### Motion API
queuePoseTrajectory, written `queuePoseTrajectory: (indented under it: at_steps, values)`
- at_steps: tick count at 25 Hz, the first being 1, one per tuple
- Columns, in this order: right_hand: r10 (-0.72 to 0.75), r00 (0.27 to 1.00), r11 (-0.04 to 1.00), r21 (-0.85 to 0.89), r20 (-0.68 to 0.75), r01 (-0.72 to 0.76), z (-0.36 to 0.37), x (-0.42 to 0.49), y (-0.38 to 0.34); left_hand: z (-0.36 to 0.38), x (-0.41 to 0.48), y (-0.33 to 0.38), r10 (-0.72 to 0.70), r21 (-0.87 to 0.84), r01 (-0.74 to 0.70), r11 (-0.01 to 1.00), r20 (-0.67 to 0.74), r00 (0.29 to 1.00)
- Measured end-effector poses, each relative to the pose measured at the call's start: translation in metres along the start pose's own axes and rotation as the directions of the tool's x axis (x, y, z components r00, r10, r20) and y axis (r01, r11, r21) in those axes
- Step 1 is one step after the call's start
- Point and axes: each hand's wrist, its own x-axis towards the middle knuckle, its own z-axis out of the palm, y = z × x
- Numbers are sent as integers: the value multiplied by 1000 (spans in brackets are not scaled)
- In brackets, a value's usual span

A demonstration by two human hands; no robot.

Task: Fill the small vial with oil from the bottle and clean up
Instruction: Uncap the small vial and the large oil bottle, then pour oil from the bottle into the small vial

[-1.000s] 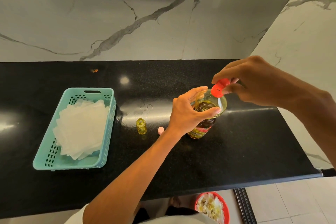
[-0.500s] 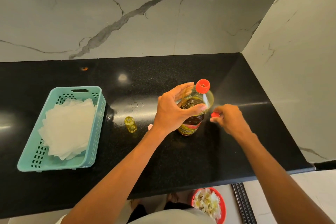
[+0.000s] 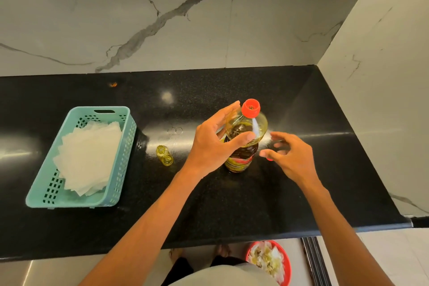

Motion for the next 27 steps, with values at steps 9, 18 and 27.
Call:
queuePoseTrajectory:
  at_steps: [9, 18, 27]
  values:
    - [-95, 972, 902, 394, -215, 176, 48, -30, -74, -81, -93, -87, -239, -105, 236, 966, -709, 664]
    - [-64, 910, 943, 274, -409, 189, 81, -17, -83, -95, -75, -133, -347, -105, 339, 935, -473, 810]
    - [-6, 829, 946, 266, -559, 186, 98, -14, -87, -107, -53, -152, -313, -146, 277, 950, -433, 845]
